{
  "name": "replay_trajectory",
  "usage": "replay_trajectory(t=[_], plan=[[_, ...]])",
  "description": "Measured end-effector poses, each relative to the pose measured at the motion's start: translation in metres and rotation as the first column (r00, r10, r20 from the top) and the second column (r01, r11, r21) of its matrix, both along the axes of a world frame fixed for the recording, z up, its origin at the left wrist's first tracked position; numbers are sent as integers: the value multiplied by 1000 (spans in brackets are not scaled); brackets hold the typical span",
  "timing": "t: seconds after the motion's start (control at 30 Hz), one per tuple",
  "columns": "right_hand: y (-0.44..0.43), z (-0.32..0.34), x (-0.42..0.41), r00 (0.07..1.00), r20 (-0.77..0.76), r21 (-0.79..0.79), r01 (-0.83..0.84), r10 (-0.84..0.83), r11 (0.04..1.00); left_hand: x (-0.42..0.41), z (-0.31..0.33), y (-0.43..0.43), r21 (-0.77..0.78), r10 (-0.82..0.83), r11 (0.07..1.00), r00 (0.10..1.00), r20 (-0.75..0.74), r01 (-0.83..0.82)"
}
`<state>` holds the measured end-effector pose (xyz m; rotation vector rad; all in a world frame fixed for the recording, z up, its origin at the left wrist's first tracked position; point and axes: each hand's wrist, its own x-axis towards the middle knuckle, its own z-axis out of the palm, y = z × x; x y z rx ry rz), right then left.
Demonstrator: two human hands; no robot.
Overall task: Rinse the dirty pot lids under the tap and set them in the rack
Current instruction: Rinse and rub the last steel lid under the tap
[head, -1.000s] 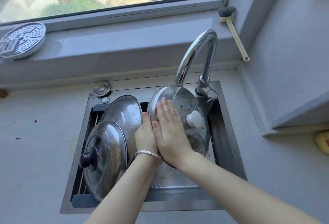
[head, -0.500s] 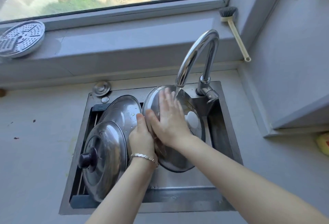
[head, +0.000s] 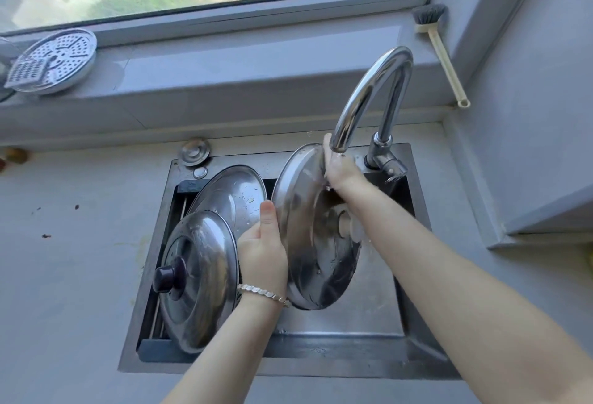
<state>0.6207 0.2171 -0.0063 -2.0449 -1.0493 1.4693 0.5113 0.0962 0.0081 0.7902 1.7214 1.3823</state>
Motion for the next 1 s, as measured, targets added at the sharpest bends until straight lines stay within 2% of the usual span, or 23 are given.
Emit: replay_trajectory(t=[0.07,0.17,0.23,0.3,0.4,0.5,0.53,0.57,0.63,0.7,0.77,0.83,0.9,1.0], plan=[[-6,-8,16,990,-107,20,-96,97,995,-6,3,0,-43,63,997,995,71,-60],[-27,-17,27,948,-93,228,-277,304,934,-17,2,9,-167,222,967,956,194,-191],[-39,-24,33,935,-135,337,-268,328,902,-21,-2,13,-233,273,950,917,291,-209],[-49,-30,38,953,-123,444,-197,277,874,-23,-7,12,-288,298,936,889,348,-201],[-70,-31,42,970,10,542,-210,244,813,-21,-8,11,-305,345,921,870,353,-241],[-99,-35,31,871,254,581,-484,420,654,-22,-6,21,-269,413,906,817,402,-325],[-102,-37,30,850,302,573,-524,431,631,-22,-3,25,-249,419,906,816,400,-343],[-98,-38,33,855,318,576,-517,409,633,-22,-3,26,-237,402,914,822,404,-331],[-76,-36,43,907,279,564,-422,317,710,-20,-3,24,-250,338,935,851,402,-254],[-49,-30,57,954,158,482,-299,254,824,-17,-5,19,-244,311,942,870,382,-230],[-32,-26,65,973,68,431,-227,220,873,-14,-4,14,-248,308,943,859,409,-220],[-31,-23,61,973,104,435,-232,208,870,-12,-1,14,-262,338,934,841,422,-244],[-40,-21,51,962,206,437,-254,179,863,-11,1,18,-271,397,913,814,423,-304],[-78,-19,22,917,320,453,-369,238,811,-8,6,30,-286,503,861,783,366,-420]])
